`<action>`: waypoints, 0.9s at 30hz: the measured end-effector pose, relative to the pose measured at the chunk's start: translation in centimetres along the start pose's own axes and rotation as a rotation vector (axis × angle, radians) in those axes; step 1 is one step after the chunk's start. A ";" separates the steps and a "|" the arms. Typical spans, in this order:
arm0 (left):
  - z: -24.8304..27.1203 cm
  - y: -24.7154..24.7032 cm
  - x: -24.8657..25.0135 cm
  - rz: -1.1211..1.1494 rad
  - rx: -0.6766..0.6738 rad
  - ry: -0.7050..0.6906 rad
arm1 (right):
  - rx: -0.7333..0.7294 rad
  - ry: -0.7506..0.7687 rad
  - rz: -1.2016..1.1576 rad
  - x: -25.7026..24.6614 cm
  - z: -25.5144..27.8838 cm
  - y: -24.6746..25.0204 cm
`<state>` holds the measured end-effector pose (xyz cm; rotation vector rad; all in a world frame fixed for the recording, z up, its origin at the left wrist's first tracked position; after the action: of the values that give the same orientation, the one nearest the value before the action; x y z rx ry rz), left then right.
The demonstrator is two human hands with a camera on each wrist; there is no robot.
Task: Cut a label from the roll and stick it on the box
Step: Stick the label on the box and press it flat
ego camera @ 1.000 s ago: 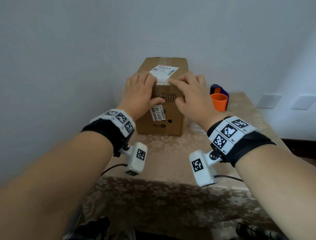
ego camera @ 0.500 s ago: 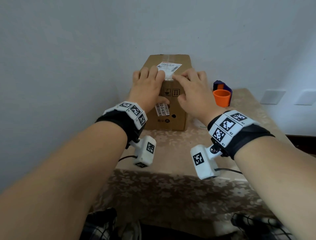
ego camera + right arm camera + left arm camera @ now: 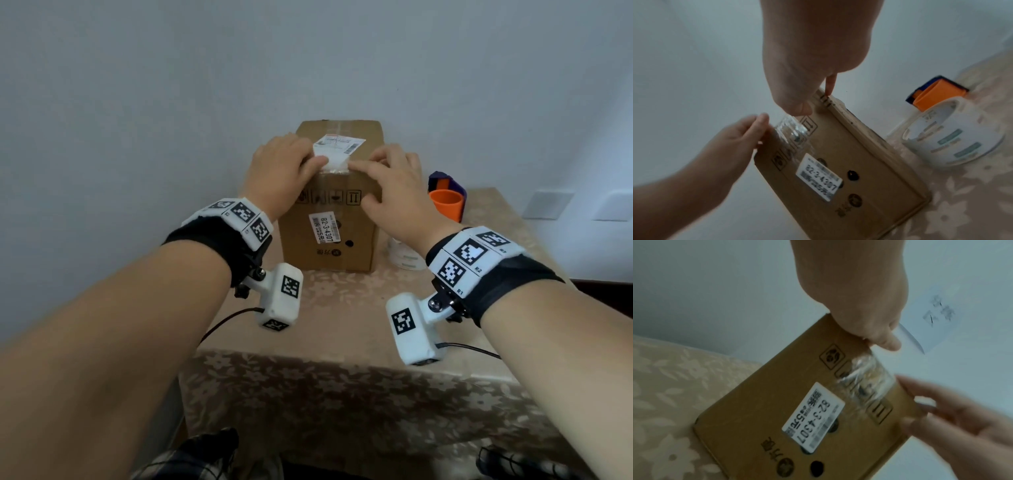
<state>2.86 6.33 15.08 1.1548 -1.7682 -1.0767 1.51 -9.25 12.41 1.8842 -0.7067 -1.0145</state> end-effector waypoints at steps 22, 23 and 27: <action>-0.1 -1.0 -10.8 0.324 -0.180 0.324 | -0.151 -0.106 -0.235 -1.3 -8.4 -5.9; -0.2 -1.3 -10.7 0.303 -0.192 0.330 | -0.196 -0.102 -0.204 -1.0 -8.3 -5.8; -0.3 0.0 -8.0 0.112 -0.057 0.323 | -0.318 -0.043 -0.188 -0.3 -6.3 -4.3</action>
<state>5.63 13.72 14.09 1.1109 -1.5202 -0.8176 7.08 -4.43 10.65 1.6751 -0.3691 -1.2116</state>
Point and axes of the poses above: each hand's wrist, its own z-axis away from the middle knuckle, its own y-axis out of the back of the hand, x = y × z, the point moved 8 cm from there along -z, towards the middle knuckle, and after that the axes turned 14 degrees about -x, right-handed, at the moved point
